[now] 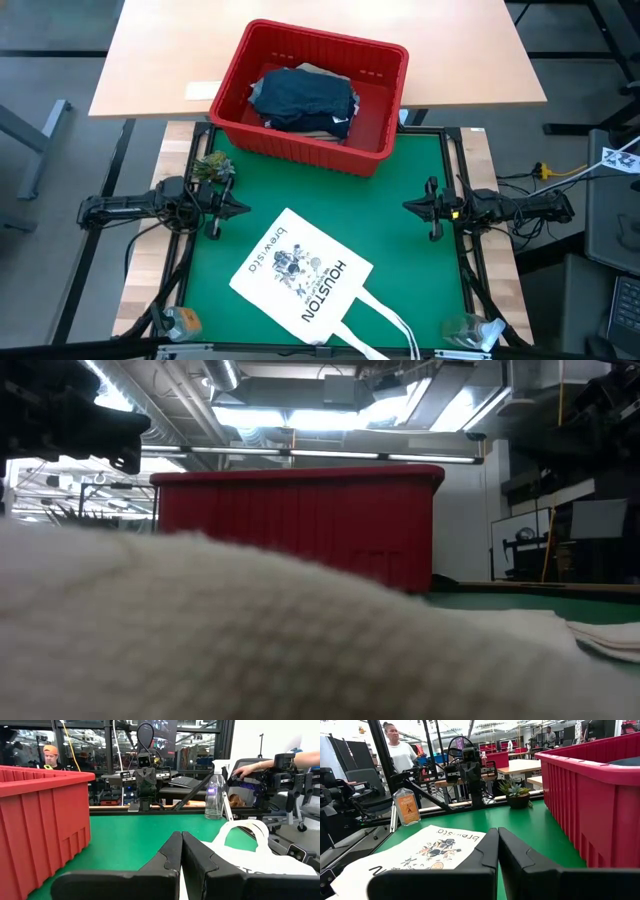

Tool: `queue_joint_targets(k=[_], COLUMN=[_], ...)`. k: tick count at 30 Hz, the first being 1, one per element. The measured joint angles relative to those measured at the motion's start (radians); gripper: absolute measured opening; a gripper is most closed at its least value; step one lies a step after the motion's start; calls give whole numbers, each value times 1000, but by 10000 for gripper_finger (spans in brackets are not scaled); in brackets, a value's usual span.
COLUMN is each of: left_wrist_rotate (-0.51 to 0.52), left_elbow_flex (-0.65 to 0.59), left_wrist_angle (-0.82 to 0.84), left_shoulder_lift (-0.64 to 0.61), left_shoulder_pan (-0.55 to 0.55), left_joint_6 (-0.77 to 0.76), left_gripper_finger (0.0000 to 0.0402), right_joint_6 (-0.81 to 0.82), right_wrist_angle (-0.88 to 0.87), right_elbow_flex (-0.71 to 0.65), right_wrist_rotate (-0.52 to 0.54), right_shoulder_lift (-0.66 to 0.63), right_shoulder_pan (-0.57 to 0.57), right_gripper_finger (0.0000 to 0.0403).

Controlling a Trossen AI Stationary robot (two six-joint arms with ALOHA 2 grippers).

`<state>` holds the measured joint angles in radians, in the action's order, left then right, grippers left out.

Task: Fold Laundry from Bin
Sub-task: Return to Home Position

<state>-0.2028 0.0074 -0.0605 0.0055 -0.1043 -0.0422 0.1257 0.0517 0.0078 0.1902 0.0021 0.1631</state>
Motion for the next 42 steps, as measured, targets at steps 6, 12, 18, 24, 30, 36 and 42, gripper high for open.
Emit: queue_joint_targets(k=[6,12,18,24,30,36,42], left_wrist_rotate=[0,0,0,0,74,74,81], left_elbow_flex=[0,0,0,0,0,0,0], left_wrist_angle=[0,0,0,0,0,0,0], left_shoulder_lift=[0,0,0,0,0,0,0], left_shoulder_pan=[0,0,0,0,0,0,0], left_joint_6=[0,0,0,0,1,1,1], left_gripper_finger=[2,2,2,2,2,2,2], right_joint_6=[0,0,0,0,0,0,0], right_wrist_angle=[0,0,0,0,0,0,0], right_elbow_flex=[0,0,0,0,0,0,0], right_wrist_rotate=[0,0,0,0,0,0,0], right_shoulder_lift=[0,0,0,0,0,0,0], right_shoulder_pan=[0,0,0,0,0,0,0], right_gripper_finger=[10,10,10,10,10,10,10])
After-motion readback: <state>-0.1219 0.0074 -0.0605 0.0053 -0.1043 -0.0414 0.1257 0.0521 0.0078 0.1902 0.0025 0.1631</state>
